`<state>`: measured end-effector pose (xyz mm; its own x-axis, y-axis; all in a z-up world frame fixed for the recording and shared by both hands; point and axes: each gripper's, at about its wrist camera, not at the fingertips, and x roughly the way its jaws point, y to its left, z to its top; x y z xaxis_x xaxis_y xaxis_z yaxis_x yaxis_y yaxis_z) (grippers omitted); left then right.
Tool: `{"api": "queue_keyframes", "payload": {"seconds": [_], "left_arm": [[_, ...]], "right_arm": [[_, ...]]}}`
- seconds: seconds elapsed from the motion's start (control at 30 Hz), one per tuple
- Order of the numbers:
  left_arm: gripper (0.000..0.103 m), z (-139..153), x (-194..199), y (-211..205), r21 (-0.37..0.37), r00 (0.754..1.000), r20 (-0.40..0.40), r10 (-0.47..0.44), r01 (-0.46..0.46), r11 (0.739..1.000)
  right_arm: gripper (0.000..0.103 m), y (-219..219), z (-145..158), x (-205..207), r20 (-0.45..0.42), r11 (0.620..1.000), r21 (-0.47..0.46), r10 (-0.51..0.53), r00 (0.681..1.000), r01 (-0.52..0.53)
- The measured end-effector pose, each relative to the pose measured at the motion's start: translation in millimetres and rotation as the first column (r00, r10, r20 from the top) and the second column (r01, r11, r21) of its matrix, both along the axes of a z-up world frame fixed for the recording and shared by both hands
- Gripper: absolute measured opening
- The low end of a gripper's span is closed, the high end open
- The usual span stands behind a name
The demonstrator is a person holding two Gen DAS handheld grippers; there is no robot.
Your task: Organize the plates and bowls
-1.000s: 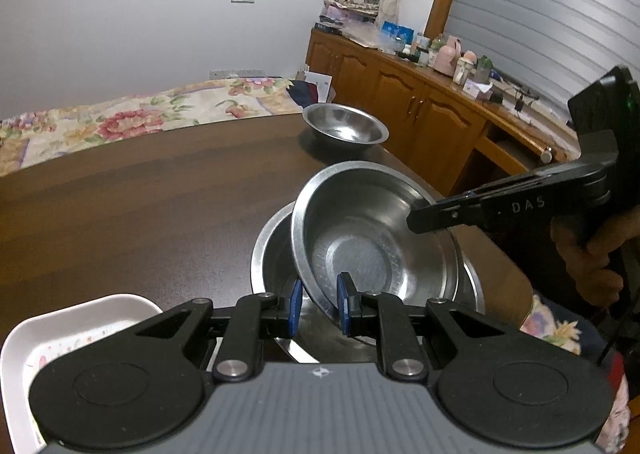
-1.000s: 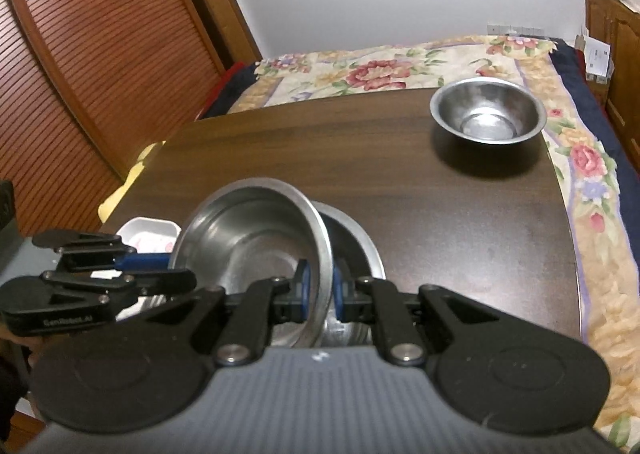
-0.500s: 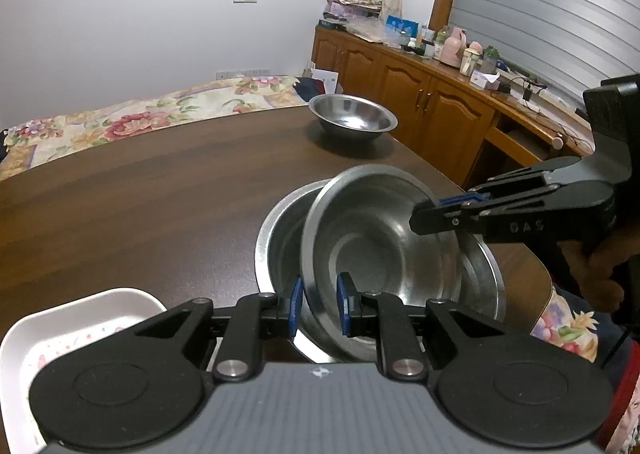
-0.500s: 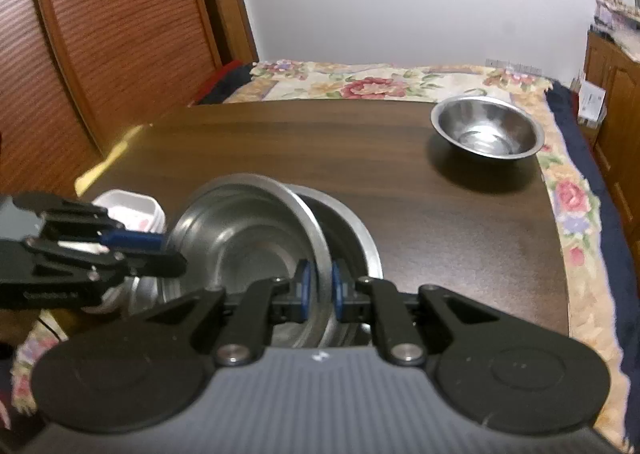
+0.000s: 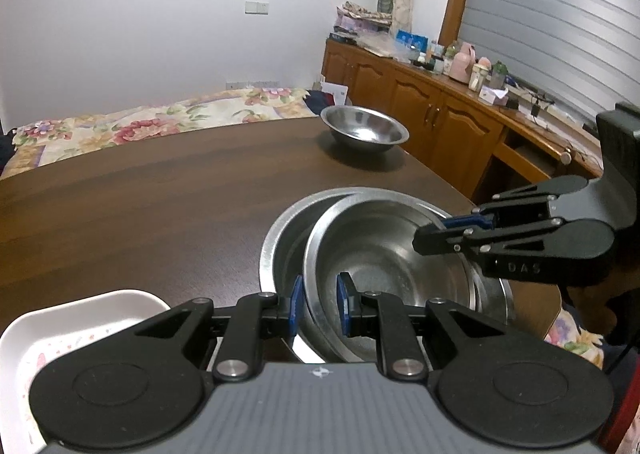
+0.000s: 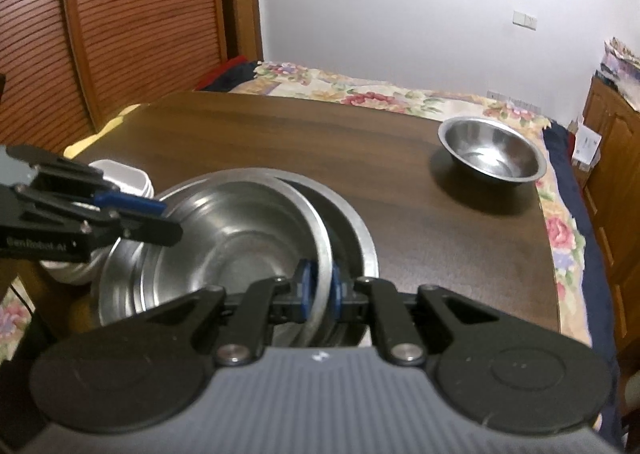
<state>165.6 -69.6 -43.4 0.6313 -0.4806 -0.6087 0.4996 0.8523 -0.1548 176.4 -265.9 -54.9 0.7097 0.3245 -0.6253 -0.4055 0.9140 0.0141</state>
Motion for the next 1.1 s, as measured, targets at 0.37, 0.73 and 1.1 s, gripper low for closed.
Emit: {"api": "queue_keyframes", "payload": {"seconds": [0.37, 0.73, 1.1], "left_arm": [[0.019, 3.8, -3.2, 9.9, -0.057, 0.999, 0.011, 0.036, -0.036, 0.998], [0.020, 12.0, -5.8, 7.1, -0.043, 0.998, 0.053, 0.043, -0.040, 0.998], [0.020, 19.5, -2.3, -0.3, -0.023, 0.996, 0.081, 0.048, -0.046, 0.999]], "right_arm": [[0.014, 4.8, -2.0, 2.8, 0.012, 1.000, -0.022, 0.012, 1.000, -0.012], [0.014, -7.0, 0.9, -2.0, 0.030, 0.994, 0.107, -0.012, 0.999, 0.009], [0.014, -20.4, 21.5, -4.1, 0.118, 0.991, 0.130, -0.059, 0.991, 0.043]]}}
